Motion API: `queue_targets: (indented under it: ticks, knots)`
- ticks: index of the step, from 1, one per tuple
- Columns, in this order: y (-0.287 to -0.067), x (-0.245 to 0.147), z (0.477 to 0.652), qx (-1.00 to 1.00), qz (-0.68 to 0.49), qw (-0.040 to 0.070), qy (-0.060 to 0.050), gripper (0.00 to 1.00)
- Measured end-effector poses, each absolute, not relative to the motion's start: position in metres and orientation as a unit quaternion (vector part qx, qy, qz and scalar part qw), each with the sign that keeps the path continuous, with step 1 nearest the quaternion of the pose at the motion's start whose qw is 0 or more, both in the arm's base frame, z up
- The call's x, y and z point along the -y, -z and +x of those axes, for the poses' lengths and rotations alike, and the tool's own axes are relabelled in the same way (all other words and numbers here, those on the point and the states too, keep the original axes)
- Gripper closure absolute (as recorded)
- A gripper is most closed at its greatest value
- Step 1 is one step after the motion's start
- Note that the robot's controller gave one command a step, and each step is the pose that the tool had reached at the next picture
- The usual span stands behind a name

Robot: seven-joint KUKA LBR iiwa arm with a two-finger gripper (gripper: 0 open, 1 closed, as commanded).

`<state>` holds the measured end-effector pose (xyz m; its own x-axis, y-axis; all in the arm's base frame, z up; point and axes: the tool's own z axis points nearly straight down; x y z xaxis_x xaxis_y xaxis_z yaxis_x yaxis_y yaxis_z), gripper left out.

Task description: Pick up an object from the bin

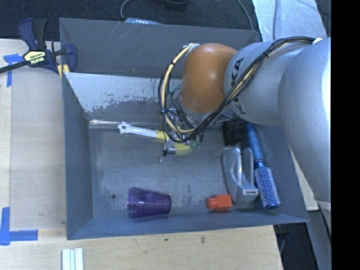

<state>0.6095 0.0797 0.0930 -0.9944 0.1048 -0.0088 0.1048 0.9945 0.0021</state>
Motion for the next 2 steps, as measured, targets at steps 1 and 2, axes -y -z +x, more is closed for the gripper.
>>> queue_targets:
  ticks: [1, 2]
  knots:
    - [-0.0711, -0.0673, 0.6277, -0.999, 0.031, 0.006, -0.001, 1.0]
    - [-0.0711, -0.0673, 0.6277, -0.999, 0.031, 0.006, -0.001, 1.0]
